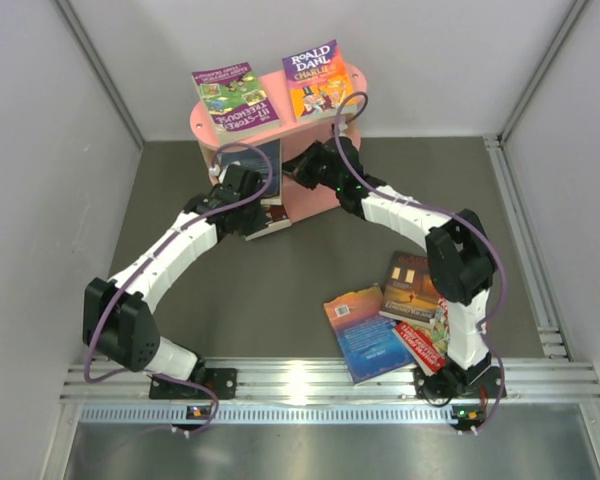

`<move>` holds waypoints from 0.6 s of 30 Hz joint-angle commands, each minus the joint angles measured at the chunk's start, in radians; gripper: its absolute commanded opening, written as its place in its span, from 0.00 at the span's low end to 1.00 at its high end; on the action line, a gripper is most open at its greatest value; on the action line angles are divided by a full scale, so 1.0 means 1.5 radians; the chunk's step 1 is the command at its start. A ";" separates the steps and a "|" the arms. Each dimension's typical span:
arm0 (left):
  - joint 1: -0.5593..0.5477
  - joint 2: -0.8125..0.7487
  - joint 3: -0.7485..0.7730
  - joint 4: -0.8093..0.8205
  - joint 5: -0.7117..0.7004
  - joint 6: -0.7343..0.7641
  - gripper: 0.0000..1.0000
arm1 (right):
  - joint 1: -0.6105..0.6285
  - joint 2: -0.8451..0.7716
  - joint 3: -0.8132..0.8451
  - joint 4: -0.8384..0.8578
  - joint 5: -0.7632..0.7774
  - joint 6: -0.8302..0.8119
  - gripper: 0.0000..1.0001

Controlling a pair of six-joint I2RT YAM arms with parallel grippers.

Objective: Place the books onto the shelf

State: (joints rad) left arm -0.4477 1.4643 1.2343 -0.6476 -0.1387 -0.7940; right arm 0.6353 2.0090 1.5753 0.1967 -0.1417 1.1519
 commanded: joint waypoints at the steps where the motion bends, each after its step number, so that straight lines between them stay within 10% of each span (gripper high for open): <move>1: 0.005 0.008 0.019 0.042 0.009 0.008 0.05 | 0.070 -0.021 -0.029 -0.046 -0.098 -0.014 0.00; 18: 0.005 0.031 0.049 0.080 0.005 -0.018 0.03 | 0.045 -0.156 -0.059 -0.190 -0.076 -0.102 0.00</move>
State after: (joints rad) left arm -0.4454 1.4887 1.2610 -0.6254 -0.1253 -0.8234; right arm 0.6830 1.8954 1.5047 0.0177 -0.2089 1.0760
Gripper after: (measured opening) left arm 0.035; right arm 0.003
